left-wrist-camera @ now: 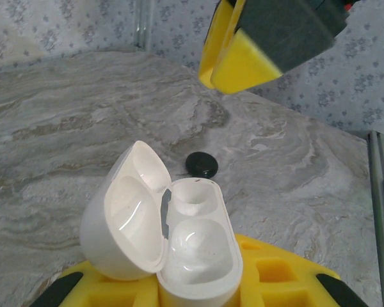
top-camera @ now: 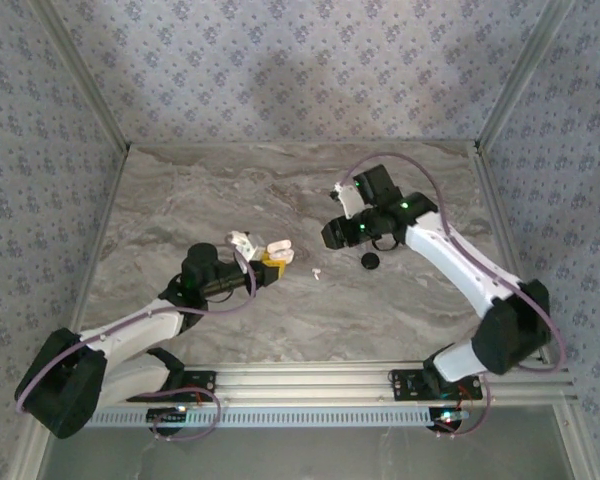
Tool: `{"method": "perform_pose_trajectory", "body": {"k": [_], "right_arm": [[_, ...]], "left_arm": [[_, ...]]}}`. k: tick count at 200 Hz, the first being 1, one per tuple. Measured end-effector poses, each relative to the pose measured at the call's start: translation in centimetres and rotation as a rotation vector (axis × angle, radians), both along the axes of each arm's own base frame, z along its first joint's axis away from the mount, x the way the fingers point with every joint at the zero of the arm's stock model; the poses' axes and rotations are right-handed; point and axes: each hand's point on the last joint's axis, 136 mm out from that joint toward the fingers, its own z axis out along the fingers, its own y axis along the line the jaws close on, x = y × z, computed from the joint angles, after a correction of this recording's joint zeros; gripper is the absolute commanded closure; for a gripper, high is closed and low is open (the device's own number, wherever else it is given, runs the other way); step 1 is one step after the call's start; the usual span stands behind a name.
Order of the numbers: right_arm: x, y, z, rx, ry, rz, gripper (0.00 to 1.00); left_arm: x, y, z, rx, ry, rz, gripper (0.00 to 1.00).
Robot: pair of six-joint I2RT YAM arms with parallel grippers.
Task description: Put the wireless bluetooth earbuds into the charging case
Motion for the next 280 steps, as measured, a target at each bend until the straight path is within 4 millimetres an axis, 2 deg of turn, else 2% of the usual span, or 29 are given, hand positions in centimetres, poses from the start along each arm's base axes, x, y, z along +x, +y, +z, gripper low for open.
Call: {"method": "perform_pose_trajectory", "body": {"k": [27,55,80,137,190,280], "right_arm": [[0.4,0.3,-3.3,-0.100,0.117,-0.050,0.50],[0.4,0.9,-6.4,-0.205,0.210,-0.065,0.48],[0.8,1.6,-8.6,-0.287,0.262,-0.057,0.46],[0.8,2.9,-13.0,-0.407,0.359,-0.023,0.44],[0.2,3.3,-15.2,-0.452,0.410,-0.003,0.44],[0.0,3.3,-16.9,-0.481,0.445,0.003,0.52]], "left_arm": [[-0.1,0.8,-1.4,0.013,0.034,0.045,0.85],[0.0,1.3,-1.1,0.010,0.021,0.068,0.85],[-0.2,1.4,-0.7,0.009,0.007,0.067,0.85],[-0.4,1.6,-1.7,0.047,0.009,0.061,0.85],[-0.4,1.6,-1.8,0.055,0.005,0.059,0.85],[-0.5,1.7,-1.8,0.059,0.008,0.059,0.85]]}}
